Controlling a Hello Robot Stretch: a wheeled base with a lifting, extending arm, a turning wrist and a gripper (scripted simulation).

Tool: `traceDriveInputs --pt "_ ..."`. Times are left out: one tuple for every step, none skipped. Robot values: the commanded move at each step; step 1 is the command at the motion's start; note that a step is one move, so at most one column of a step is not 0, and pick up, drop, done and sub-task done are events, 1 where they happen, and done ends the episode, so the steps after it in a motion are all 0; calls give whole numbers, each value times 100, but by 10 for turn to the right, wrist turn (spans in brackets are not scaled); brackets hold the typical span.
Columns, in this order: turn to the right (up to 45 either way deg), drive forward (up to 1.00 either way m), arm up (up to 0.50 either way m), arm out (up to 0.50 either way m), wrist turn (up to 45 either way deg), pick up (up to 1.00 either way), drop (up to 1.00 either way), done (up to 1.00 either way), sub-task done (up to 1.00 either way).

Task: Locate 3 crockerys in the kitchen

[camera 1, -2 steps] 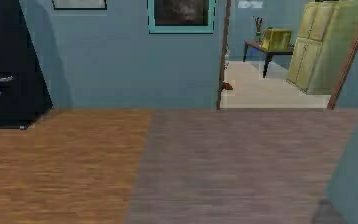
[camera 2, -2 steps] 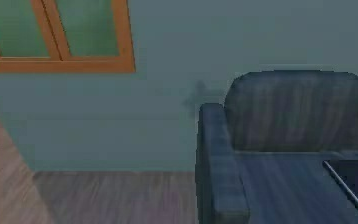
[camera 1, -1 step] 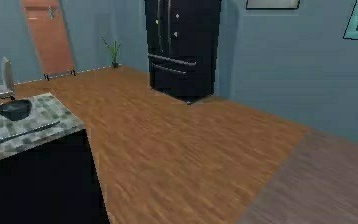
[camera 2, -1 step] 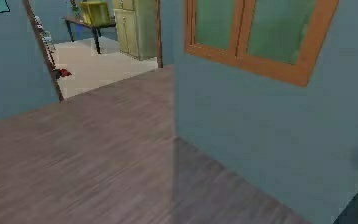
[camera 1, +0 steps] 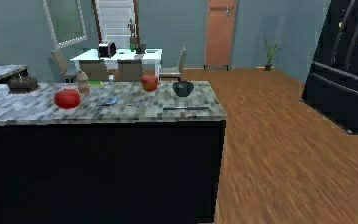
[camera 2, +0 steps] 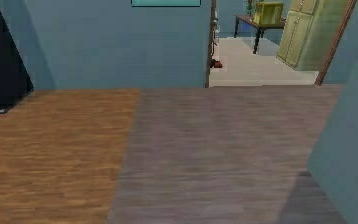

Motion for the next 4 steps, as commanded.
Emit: traceDriveInputs --pt "0 40 0 0 0 0 0 0 0" --pt "0 0 0 0 0 0 0 0 100" --pt "450 0 0 0 0 0 0 0 0" --pt "450 0 0 0 0 0 0 0 0"
